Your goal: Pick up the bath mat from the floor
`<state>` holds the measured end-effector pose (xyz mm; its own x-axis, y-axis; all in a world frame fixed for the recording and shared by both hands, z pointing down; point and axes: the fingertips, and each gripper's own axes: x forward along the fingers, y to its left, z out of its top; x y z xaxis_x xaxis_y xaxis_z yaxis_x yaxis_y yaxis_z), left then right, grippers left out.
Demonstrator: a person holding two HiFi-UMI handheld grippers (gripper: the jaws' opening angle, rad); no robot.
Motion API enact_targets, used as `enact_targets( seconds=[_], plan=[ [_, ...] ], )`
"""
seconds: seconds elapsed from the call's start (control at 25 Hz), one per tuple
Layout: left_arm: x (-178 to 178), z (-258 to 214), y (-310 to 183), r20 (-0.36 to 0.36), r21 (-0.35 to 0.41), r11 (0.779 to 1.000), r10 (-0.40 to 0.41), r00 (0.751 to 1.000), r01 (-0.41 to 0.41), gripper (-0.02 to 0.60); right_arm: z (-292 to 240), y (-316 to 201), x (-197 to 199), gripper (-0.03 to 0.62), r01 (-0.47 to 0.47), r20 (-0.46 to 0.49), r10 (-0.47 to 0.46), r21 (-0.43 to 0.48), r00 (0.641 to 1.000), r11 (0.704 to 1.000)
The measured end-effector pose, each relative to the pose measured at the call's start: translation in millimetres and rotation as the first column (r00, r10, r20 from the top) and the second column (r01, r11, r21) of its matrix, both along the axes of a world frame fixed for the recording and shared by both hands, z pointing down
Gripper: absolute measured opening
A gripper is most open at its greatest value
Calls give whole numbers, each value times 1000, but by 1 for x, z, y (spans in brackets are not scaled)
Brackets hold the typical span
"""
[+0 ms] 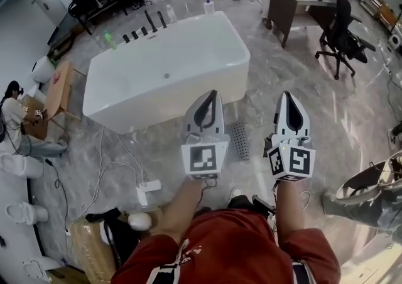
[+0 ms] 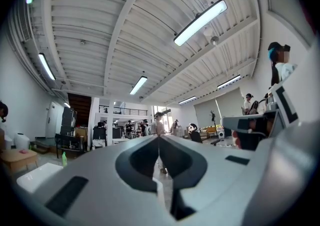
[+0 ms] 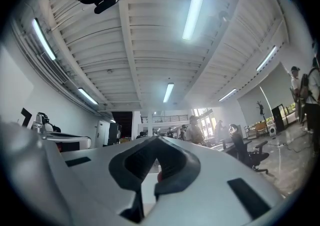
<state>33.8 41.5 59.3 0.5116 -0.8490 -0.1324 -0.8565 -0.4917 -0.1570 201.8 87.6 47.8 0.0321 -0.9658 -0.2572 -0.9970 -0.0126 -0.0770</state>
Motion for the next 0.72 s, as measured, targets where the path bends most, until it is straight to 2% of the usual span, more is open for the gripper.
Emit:
enact_targets(
  seconds=[0.16, 0.44, 0.72],
  plan=[
    [6, 3, -7, -24, -22, 999, -30, 999, 30, 15, 7, -13, 10, 11, 20, 5, -20, -15, 1000, 1000],
    [-6, 13, -22, -28, -49, 996, -73, 997, 72, 15, 19, -32, 10, 12, 41, 21, -40, -41, 999, 998],
    [-38, 21, -61, -38, -46, 996, -81, 996, 79, 15, 18, -68, -11, 12, 29, 6, -29, -28, 1000, 999]
  ],
)
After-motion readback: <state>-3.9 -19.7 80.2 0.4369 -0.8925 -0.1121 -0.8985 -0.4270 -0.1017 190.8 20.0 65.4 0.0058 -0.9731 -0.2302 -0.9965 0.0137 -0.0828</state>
